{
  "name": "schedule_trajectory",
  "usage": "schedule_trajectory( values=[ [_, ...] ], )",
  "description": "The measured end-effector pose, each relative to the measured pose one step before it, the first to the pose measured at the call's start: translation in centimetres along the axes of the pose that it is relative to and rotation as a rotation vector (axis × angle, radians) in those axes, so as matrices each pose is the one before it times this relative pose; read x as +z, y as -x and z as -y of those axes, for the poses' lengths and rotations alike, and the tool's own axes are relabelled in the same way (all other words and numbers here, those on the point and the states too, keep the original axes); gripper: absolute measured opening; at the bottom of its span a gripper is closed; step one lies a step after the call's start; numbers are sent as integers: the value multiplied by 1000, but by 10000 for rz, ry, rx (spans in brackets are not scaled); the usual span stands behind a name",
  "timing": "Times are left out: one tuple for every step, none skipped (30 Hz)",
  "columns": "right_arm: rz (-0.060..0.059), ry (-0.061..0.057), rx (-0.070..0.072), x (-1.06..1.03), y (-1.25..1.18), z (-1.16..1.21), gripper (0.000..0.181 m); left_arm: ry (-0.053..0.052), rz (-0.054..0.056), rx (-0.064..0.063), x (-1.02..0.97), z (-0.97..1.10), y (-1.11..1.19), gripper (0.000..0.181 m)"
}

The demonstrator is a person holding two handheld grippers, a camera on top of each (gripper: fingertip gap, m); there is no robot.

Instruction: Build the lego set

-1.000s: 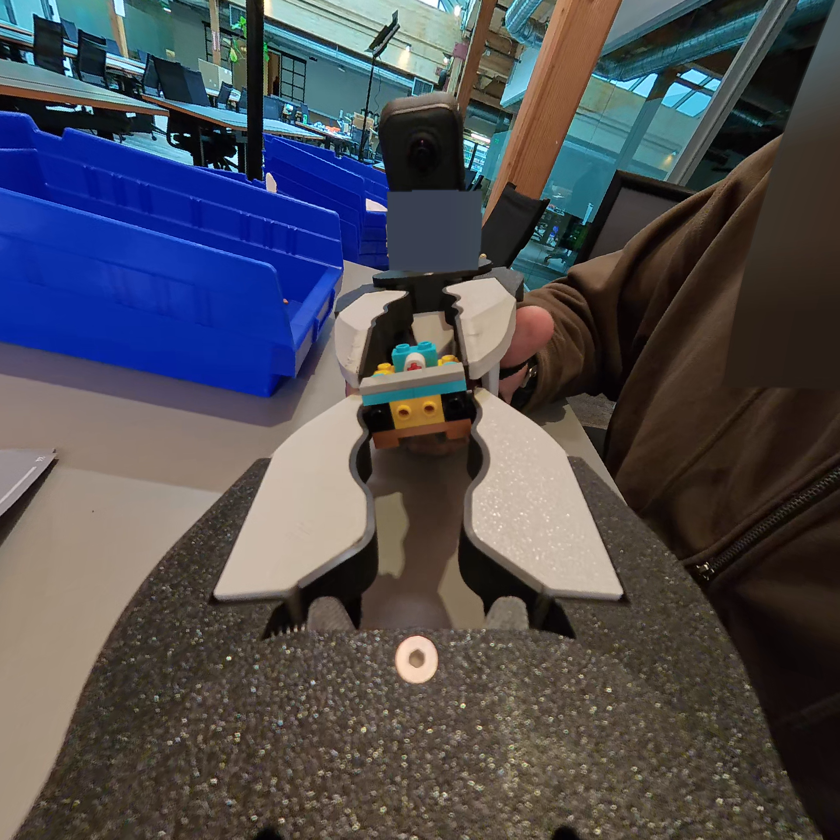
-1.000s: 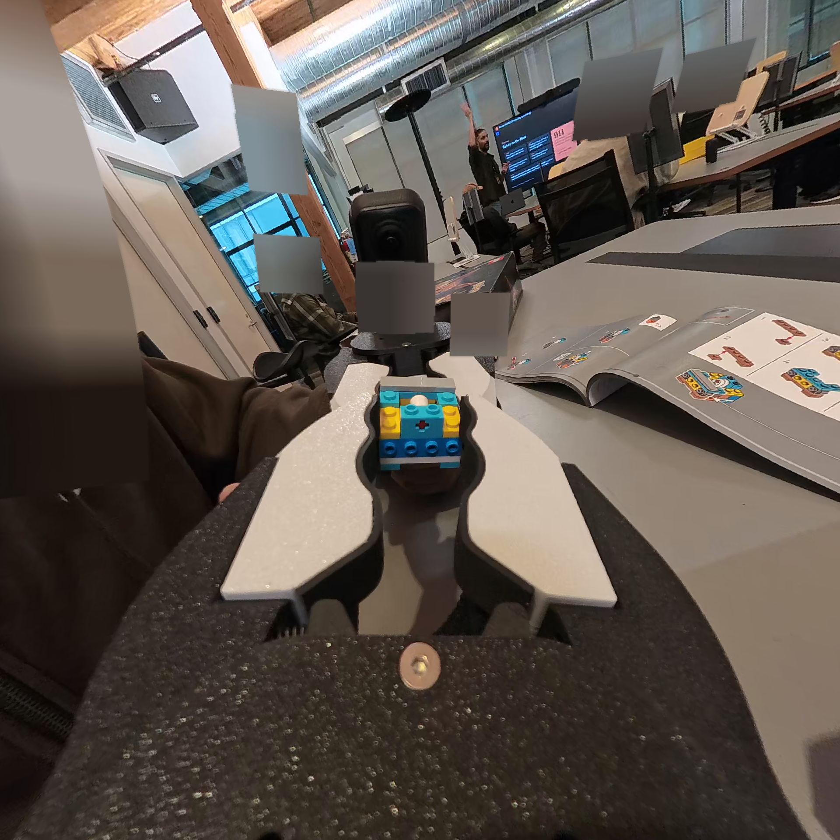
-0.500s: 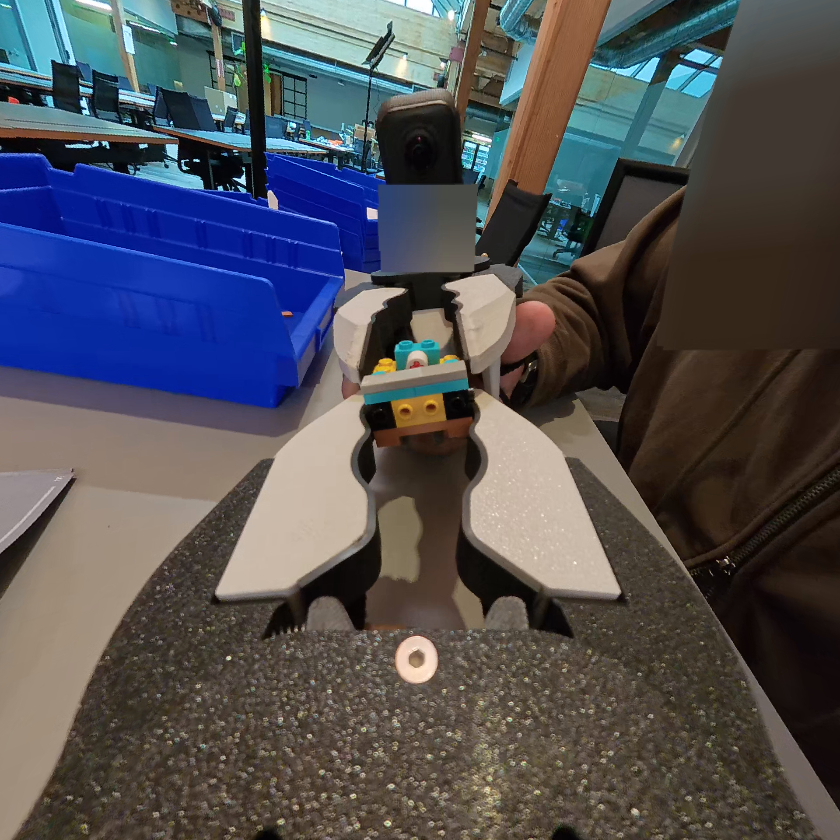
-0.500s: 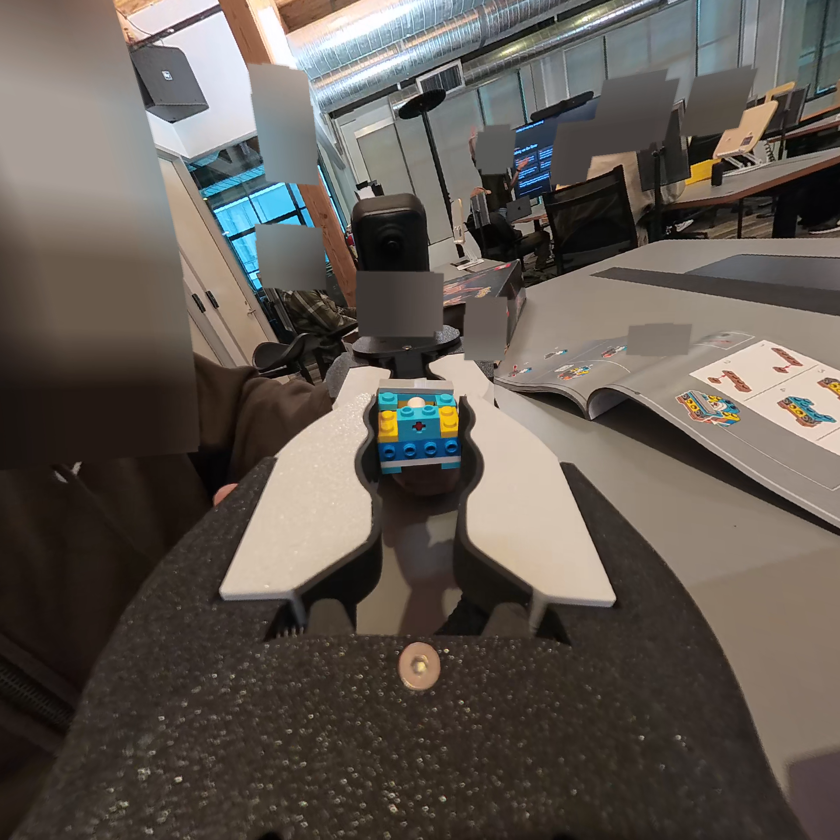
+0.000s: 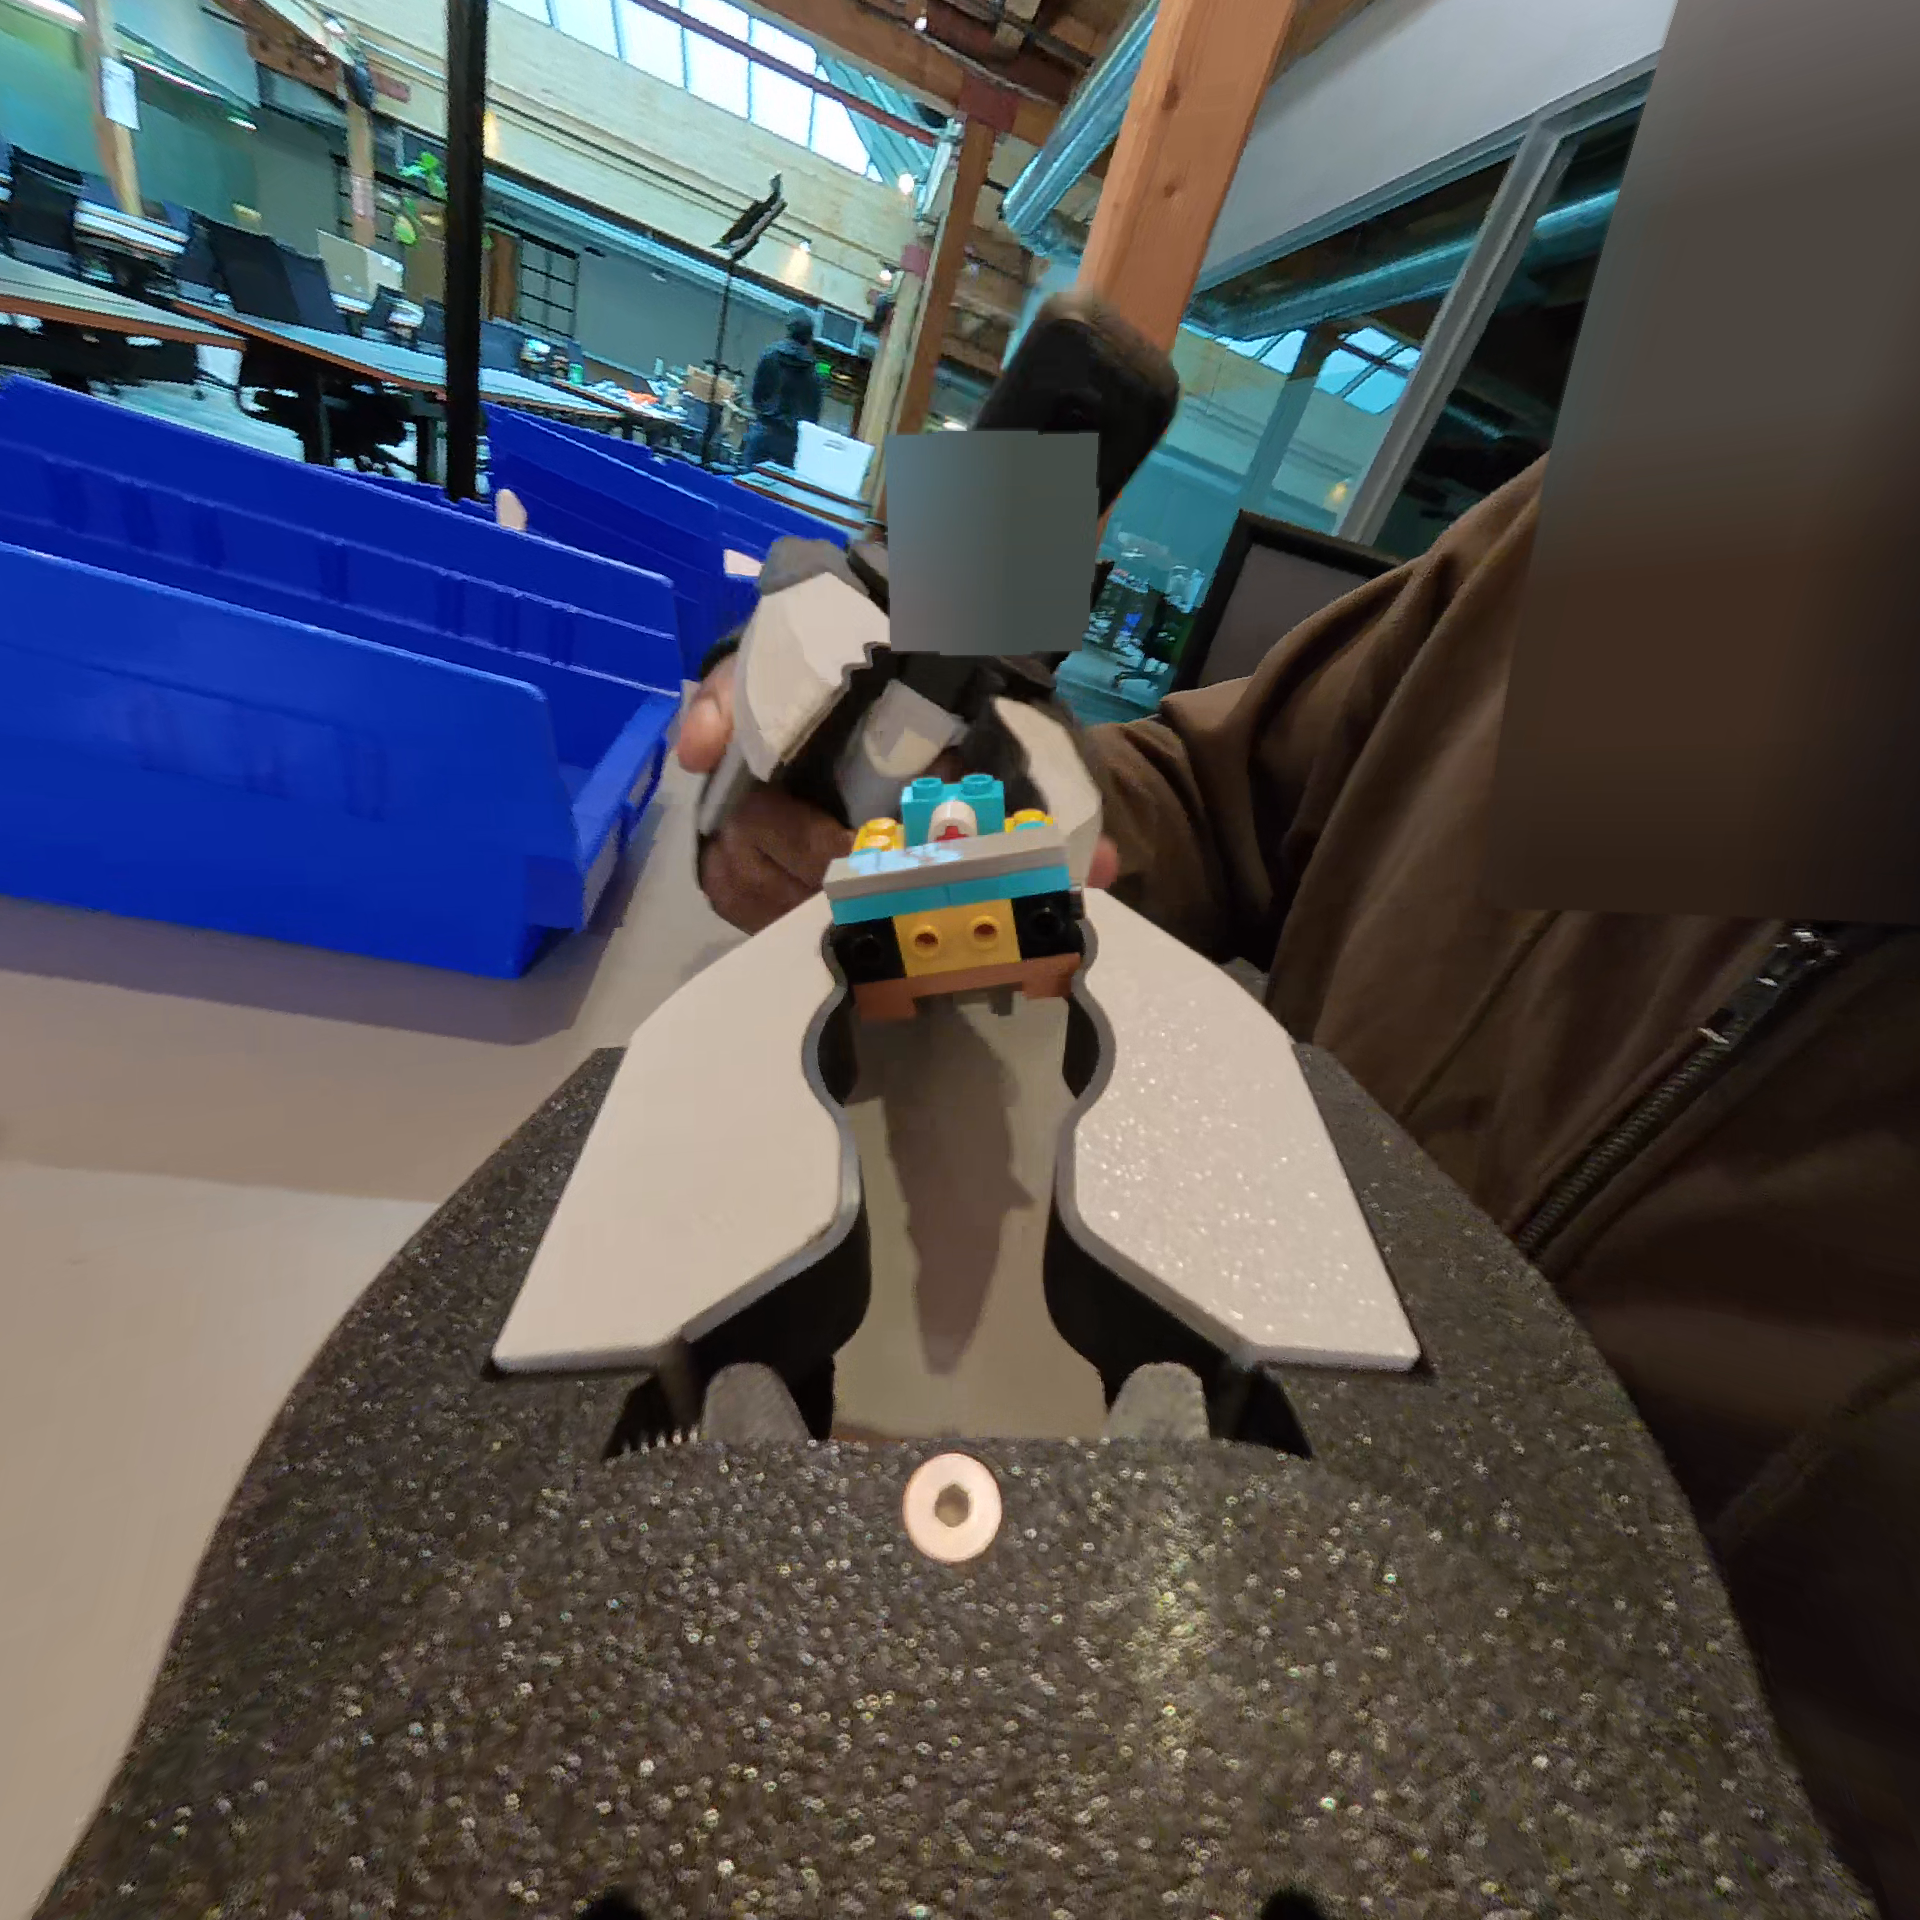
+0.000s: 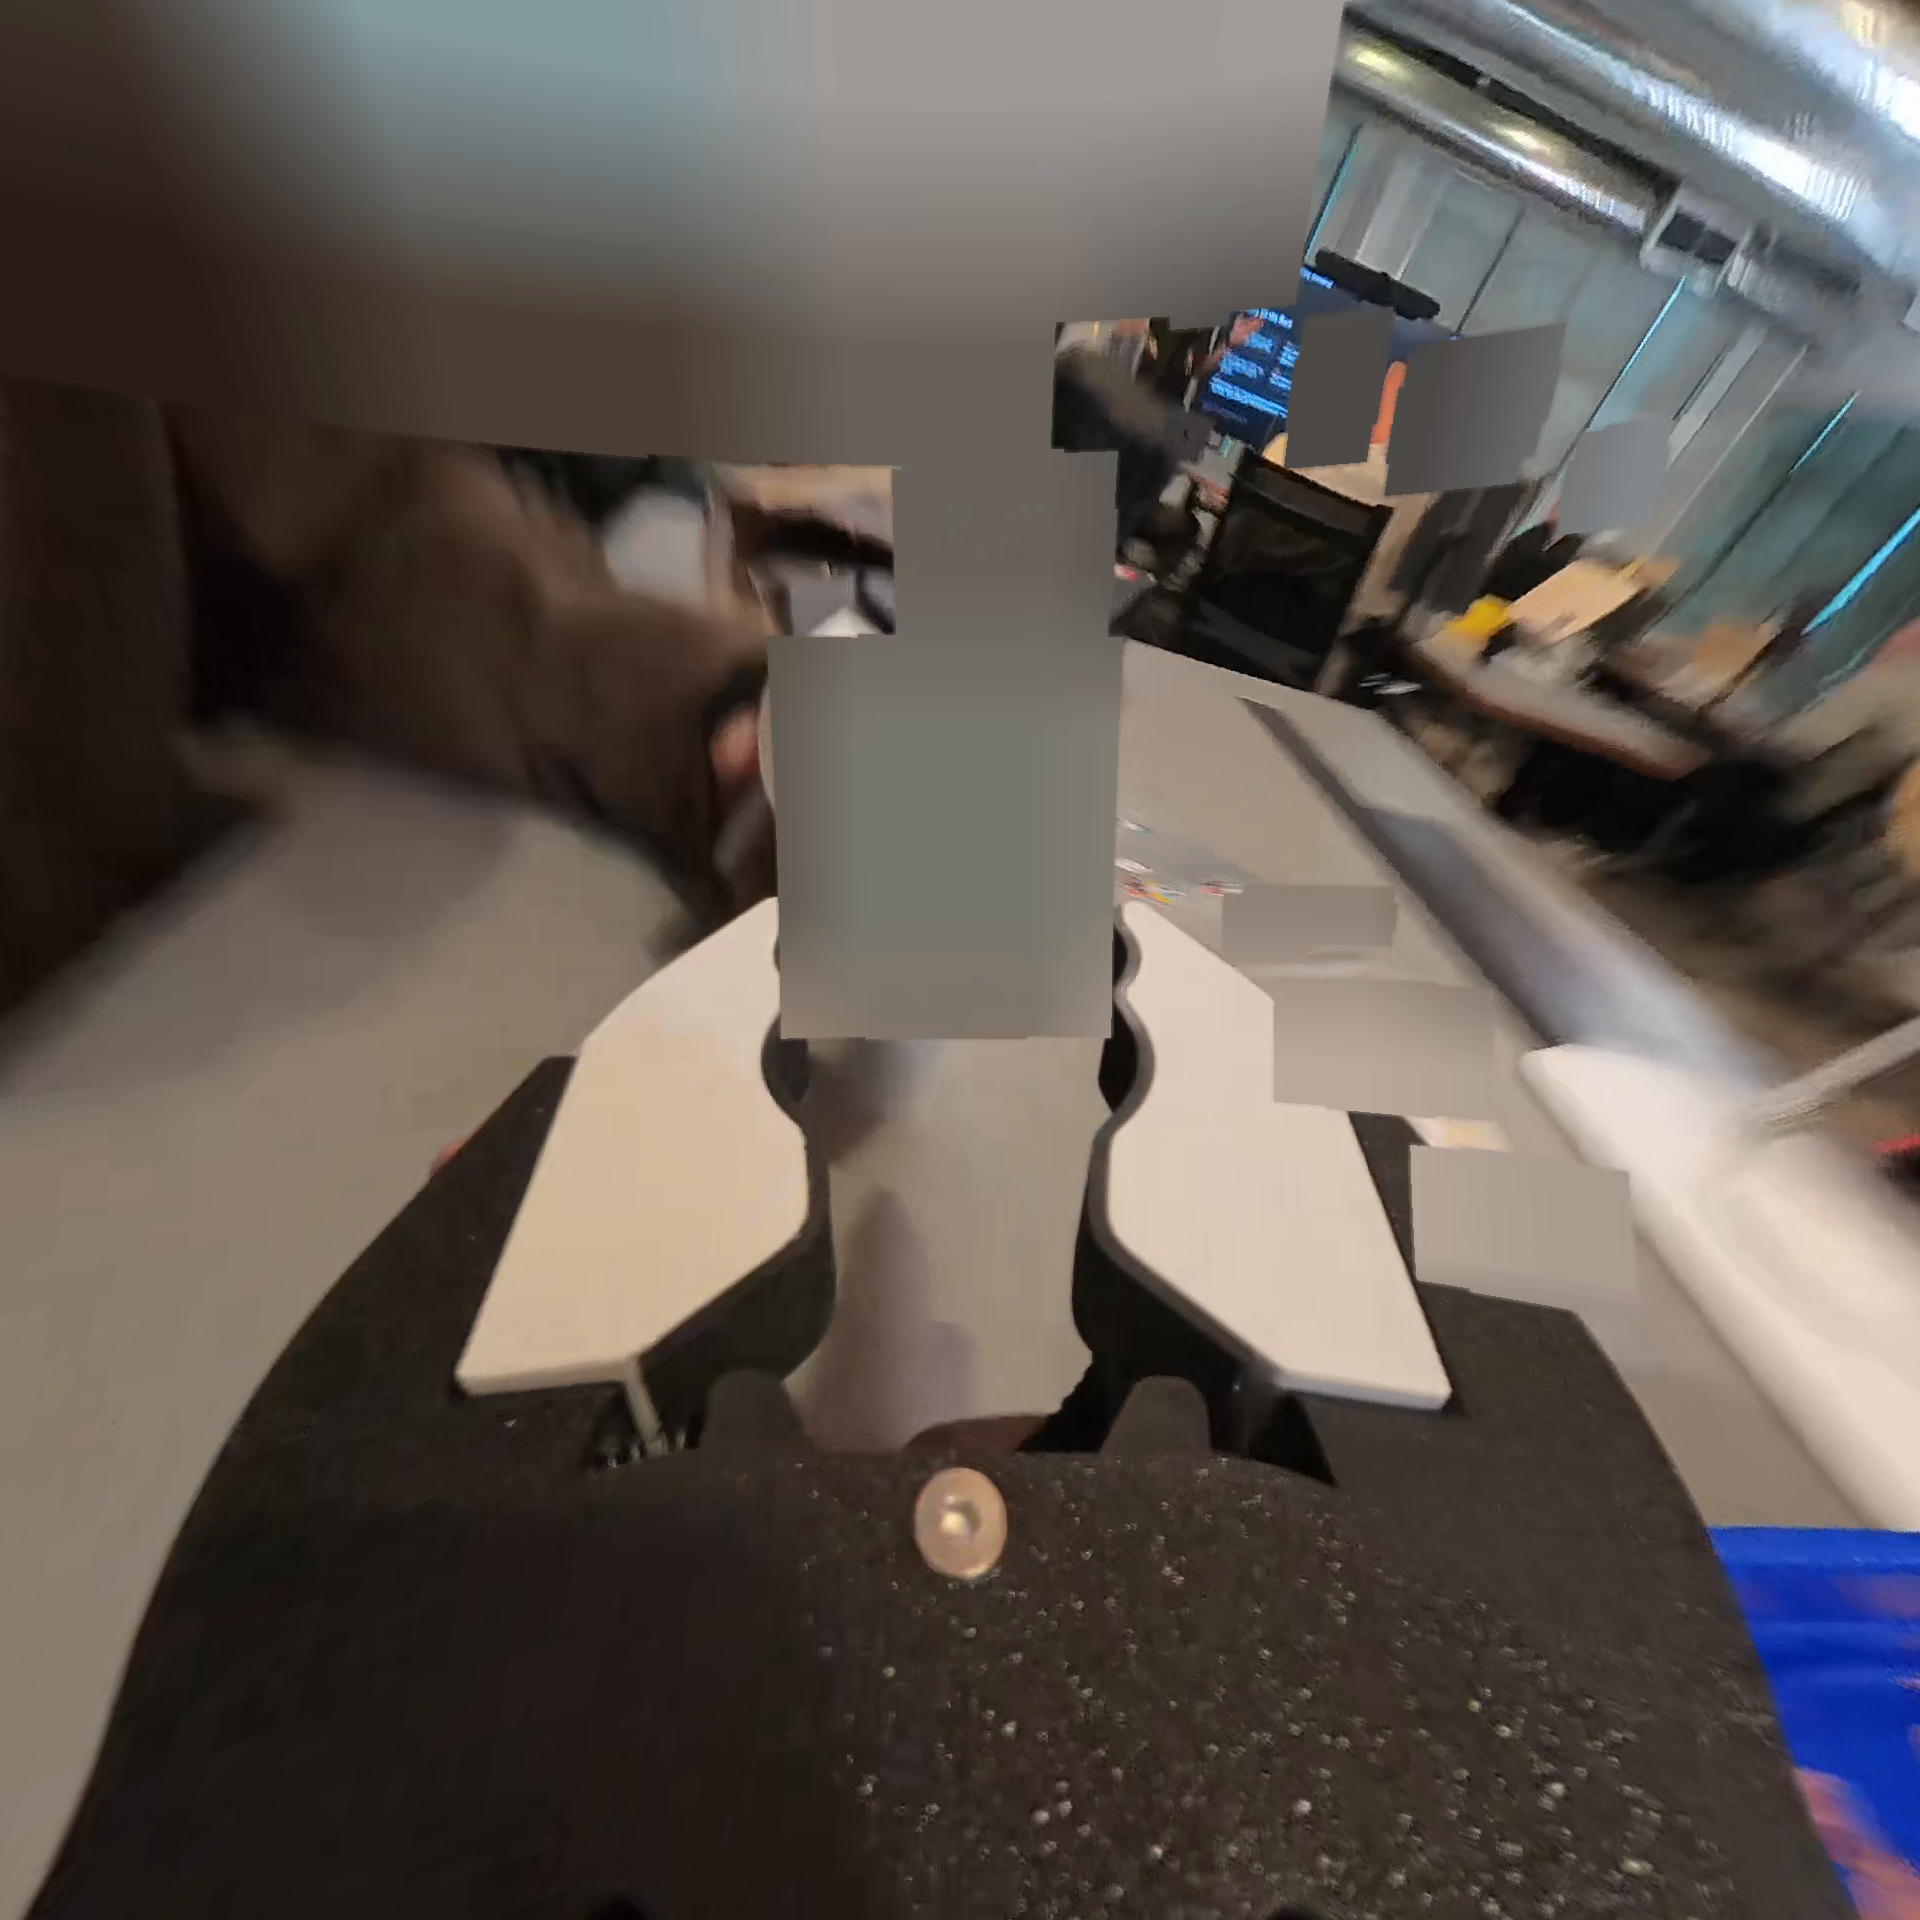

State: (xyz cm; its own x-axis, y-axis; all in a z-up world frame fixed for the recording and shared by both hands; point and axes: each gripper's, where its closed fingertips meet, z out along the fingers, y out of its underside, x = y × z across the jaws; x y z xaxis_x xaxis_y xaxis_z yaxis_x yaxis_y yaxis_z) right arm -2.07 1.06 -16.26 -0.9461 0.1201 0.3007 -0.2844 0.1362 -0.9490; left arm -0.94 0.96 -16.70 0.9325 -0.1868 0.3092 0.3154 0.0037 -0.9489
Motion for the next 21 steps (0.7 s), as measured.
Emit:
schedule_trajectory(
  values=[
    [-82,308,-900,-34,141,-140,55,-15,-264,-66,25,20,-387,37],
    [21,222,-764,36,267,-59,54,47,-217,-24,54,-70,-340,37],
    [52,170,-581,120,288,-10,55,68,-159,10,101,-114,-273,37],
    [103,90,-415,186,332,51,55,117,-196,-12,135,-198,-319,37],
    [162,64,-320,219,421,28,55,102,-146,-7,148,-186,-244,37],
    [73,61,-276,228,293,-25,55,134,-149,-29,169,-239,-231,37],
    [15,49,-262,203,207,-19,55,119,-95,-37,157,-220,-148,37],
    [-22,1,-241,152,136,30,55,112,-72,-54,133,-219,-99,37],
    [-12,-30,-172,109,89,50,54,98,-48,-57,94,-188,-45,37],
    [-11,-55,-121,77,56,80,54,74,-43,-58,67,-152,-33,37],
    [-2,-96,-97,28,25,157,54,39,-18,-62,33,-87,13,37],
    [-12,-107,-84,-22,-12,198,52,30,10,-69,4,-71,53,37],
    [-29,-79,-93,-26,-47,189,52,25,-18,-50,-20,-58,18,37],
    [77,-60,-98,-37,93,158,49,9,-23,-41,-20,-26,-13,37],
    [120,-19,-74,-24,150,101,47,8,-26,-25,-16,-9,-22,37],
    [62,-4,-76,7,91,40,45,21,-60,-13,3,-35,-77,37],
    [55,-7,-87,10,110,50,43,20,-44,-2,11,-40,-66,37],
    [91,6,-58,30,154,33,40,39,-59,-2,32,-68,-92,37],
    [44,-7,-41,37,106,64,39,55,-40,1,43,-99,-64,37],
    [47,-15,-36,54,127,77,38,56,-31,2,52,-99,-47,37],
    [86,22,-27,60,181,22,37,52,-37,-16,48,-87,-51,37]
  ],
)
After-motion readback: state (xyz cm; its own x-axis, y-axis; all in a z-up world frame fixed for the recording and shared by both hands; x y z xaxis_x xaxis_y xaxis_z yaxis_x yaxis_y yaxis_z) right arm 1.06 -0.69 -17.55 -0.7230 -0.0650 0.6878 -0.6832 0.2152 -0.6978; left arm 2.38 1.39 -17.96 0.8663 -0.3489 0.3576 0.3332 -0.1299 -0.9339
